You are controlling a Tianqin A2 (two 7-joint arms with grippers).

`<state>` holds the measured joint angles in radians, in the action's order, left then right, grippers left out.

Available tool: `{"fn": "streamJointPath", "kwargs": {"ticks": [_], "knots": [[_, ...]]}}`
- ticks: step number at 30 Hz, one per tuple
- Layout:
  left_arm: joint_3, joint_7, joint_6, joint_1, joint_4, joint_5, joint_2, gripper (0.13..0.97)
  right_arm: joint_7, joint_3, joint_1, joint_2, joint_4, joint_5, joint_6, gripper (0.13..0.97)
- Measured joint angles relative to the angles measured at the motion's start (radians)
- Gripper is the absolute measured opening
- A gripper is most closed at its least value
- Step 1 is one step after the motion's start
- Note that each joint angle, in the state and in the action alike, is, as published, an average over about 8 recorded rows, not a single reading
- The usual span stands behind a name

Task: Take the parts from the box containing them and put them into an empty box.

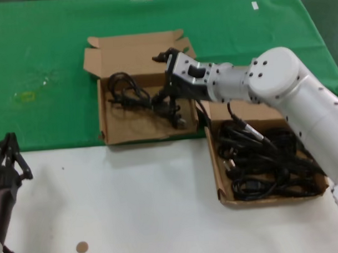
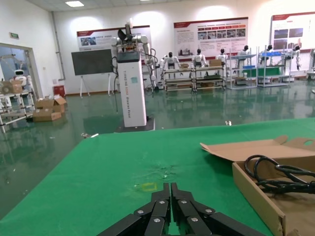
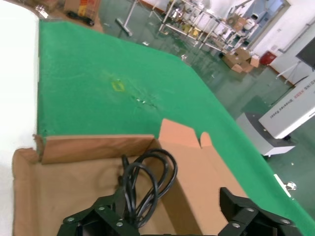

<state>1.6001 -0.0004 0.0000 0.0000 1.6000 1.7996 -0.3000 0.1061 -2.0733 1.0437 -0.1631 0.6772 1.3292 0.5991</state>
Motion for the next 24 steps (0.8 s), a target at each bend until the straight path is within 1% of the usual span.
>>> {"fn": "streamJointPath", "kwargs": {"ticks": [3, 4, 7, 12, 15, 16, 19, 24], "knots": [[0.0, 0.0, 0.0, 0.0, 0.0, 0.0, 0.0, 0.16, -0.002, 0.01, -0.022, -0.003, 0.019, 0.01, -0.012, 0.631], [0.0, 0.0, 0.0, 0.0, 0.0, 0.0, 0.0, 0.163, -0.003, 0.014, -0.032, -0.004, 0.028, 0.014, -0.018, 0.631], [0.0, 0.0, 0.0, 0.0, 0.0, 0.0, 0.0, 0.17, -0.007, 0.029, -0.065, -0.009, 0.057, 0.029, -0.037, 0.7], [0.0, 0.0, 0.0, 0.0, 0.0, 0.0, 0.0, 0.231, -0.013, 0.059, -0.131, -0.017, 0.116, 0.059, -0.075, 0.815], [0.0, 0.0, 0.0, 0.0, 0.0, 0.0, 0.0, 0.268, -0.018, 0.078, -0.172, -0.023, 0.152, 0.078, -0.099, 0.815], [0.0, 0.0, 0.0, 0.0, 0.0, 0.0, 0.0, 0.268, -0.019, 0.084, -0.186, -0.024, 0.164, 0.084, -0.107, 0.815], [0.0, 0.0, 0.0, 0.0, 0.0, 0.0, 0.0, 0.268, -0.023, 0.103, -0.228, -0.03, 0.202, 0.103, -0.131, 0.856], [0.0, 0.0, 0.0, 0.0, 0.0, 0.0, 0.0, 0.374, -0.03, 0.136, -0.299, -0.039, 0.264, 0.135, -0.171, 0.926]]}}
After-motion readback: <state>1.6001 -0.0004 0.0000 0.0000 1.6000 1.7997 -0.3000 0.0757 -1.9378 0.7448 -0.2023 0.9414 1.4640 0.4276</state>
